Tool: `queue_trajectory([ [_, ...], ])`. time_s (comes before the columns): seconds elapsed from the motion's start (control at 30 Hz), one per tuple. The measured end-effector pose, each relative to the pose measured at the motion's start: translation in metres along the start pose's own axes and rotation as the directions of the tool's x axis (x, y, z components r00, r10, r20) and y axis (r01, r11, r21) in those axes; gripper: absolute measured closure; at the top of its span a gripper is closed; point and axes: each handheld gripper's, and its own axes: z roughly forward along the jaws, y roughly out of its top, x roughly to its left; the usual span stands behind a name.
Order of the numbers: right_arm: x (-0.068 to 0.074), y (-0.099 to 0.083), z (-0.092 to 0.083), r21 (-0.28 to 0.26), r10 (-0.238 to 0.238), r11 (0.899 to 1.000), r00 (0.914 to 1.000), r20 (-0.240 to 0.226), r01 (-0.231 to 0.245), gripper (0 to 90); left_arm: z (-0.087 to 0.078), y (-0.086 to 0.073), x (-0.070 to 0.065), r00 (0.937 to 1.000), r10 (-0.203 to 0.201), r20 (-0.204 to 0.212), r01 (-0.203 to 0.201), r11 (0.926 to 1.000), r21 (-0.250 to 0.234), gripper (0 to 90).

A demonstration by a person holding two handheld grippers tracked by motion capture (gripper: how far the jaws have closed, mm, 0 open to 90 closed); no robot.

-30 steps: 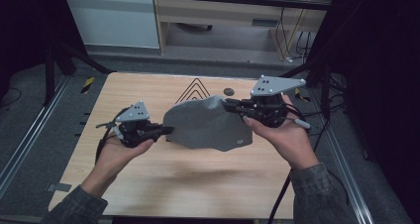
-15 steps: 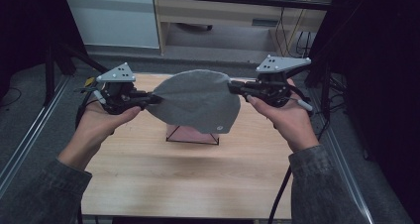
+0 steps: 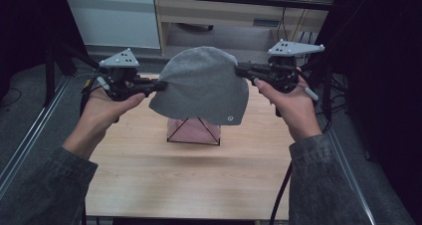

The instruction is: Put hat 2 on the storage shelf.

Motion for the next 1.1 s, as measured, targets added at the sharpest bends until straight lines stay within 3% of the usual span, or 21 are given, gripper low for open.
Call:
queue_trajectory([
  [0.17,-0.015,0.005,0.005,-0.03,0.023,0.999,0.9992,0.033,-0.022,87.5,0.01,0.012,0.012,1.0,0.003,-0.009,-0.003,0.9998,-0.018,86.9],
  [0.43,-0.034,0.01,0.023,-0.063,0.037,0.998,0.9955,0.087,-0.032,87.5,0.028,0.023,0.033,0.9977,0.017,-0.066,-0.018,0.9997,-0.015,87.1],
  [0.67,-0.046,0.006,0.047,-0.036,0.057,0.998,0.9934,0.1,-0.054,87.5,0.045,0.013,0.053,0.9964,-0.006,-0.085,0.007,1.0,0.004,87.1],
  [1.1,-0.059,-0.005,0.075,0.022,0.072,0.997,0.992,0.104,-0.075,87.5,0.07,-0.009,0.072,0.9935,-0.036,-0.108,0.042,0.9981,0.046,87.0],
])
